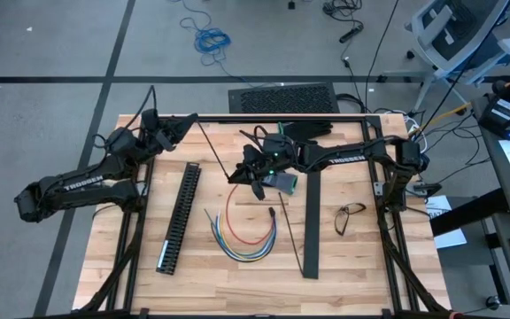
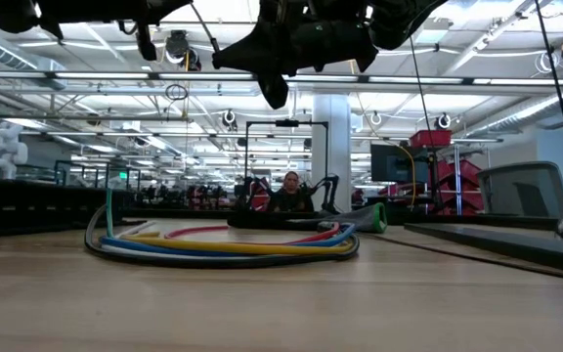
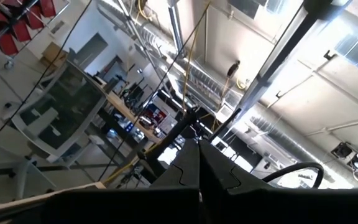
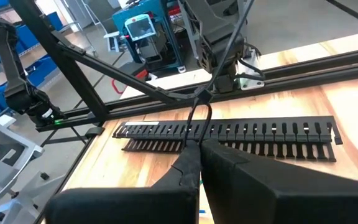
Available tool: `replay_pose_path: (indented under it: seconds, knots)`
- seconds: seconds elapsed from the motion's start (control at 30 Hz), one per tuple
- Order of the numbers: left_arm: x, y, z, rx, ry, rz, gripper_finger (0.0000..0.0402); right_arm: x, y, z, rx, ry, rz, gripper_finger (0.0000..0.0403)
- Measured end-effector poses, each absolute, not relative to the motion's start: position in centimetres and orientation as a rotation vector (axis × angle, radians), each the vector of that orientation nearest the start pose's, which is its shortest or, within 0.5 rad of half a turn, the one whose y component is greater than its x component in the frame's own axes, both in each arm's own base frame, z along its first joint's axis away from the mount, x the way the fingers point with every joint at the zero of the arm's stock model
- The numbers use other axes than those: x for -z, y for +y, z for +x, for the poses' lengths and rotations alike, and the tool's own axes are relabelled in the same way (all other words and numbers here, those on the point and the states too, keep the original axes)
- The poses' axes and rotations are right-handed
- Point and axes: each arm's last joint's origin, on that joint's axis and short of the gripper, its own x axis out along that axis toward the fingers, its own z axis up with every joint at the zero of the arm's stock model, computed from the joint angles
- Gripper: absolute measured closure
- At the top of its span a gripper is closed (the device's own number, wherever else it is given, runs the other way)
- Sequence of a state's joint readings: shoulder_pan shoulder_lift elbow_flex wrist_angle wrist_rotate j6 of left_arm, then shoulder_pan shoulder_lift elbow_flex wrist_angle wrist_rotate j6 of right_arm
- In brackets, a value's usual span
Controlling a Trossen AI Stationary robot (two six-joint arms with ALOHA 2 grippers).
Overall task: Ziptie cables
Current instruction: Prepare the black zip tie, then put the black zip tie on the table
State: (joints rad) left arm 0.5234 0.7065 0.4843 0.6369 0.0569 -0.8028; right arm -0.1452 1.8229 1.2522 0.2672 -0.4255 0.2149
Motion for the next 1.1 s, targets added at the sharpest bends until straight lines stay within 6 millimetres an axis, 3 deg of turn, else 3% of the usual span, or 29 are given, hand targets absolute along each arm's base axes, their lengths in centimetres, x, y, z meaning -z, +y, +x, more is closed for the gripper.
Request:
replay_pose_path:
  seconds: [0.27,0.5,0.8,0.93,1.1]
  knots:
    - [-31.9,7.8,13.9,-0.253,-0.565,-0.666,0.0396,-25.0,-5.0,41.3,-0.196,0.299,0.288,0.0403]
    - [-32.4,7.6,13.7,-0.210,-0.596,-0.681,0.0338,-23.9,-5.1,41.0,-0.172,0.402,0.384,0.0387]
    - [-32.3,7.5,13.8,-0.161,-0.565,-0.684,0.0241,-21.1,-5.0,39.2,-0.126,0.730,0.404,0.0282]
    - [-32.3,7.2,14.0,-0.060,-0.503,-0.671,0.0229,-20.0,-4.9,37.8,-0.119,0.918,0.394,0.0246]
    - [-32.0,6.1,14.4,0.172,-0.310,-0.712,0.0229,-19.9,-5.0,34.5,-0.069,1.211,0.424,0.0243]
